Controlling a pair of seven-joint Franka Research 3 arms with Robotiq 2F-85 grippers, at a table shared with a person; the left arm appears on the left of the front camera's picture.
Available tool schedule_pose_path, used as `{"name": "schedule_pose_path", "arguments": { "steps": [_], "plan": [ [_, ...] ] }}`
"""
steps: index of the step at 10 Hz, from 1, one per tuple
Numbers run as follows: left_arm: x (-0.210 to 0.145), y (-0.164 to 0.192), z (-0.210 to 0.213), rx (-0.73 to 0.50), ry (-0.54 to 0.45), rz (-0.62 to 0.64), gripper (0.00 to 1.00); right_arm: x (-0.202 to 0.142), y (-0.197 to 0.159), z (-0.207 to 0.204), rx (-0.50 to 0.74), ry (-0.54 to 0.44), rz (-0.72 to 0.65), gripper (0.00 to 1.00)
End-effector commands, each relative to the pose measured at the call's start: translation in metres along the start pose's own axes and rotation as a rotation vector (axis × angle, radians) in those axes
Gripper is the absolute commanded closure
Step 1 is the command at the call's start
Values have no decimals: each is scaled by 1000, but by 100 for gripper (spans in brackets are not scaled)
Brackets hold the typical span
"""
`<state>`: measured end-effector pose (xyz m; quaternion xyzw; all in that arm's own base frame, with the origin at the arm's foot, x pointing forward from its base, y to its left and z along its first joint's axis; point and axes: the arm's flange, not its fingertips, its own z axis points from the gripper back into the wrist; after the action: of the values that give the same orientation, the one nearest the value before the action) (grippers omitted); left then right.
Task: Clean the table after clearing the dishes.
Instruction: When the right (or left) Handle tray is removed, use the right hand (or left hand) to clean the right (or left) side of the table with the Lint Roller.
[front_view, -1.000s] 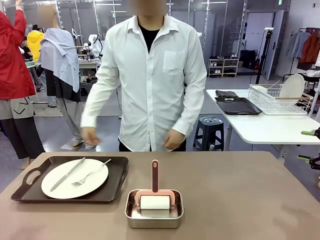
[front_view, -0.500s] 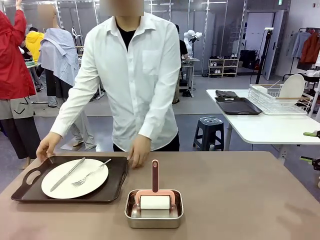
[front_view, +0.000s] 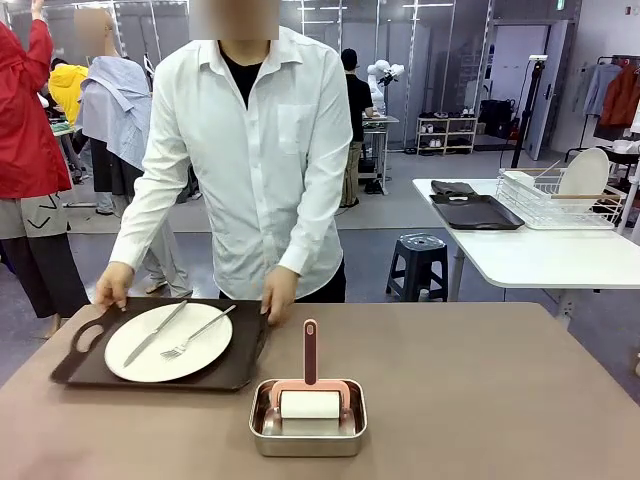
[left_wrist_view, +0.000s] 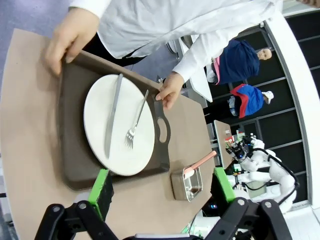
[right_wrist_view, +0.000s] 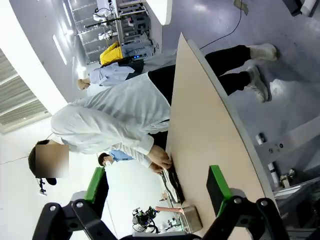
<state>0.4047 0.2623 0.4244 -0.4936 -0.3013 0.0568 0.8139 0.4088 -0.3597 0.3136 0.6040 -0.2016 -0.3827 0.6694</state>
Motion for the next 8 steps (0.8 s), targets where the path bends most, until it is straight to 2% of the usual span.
{"name": "schedule_pose_path", "arguments": {
  "steps": [1,8],
  "plan": [
    [-1,-1,4,-13,-1,-10,0,-7,1,-13,-23,9,3,0],
    [-1,-1,4,-13,-1,-10,0,-7,1,-13,-23,9,3,0]
  ]
}}
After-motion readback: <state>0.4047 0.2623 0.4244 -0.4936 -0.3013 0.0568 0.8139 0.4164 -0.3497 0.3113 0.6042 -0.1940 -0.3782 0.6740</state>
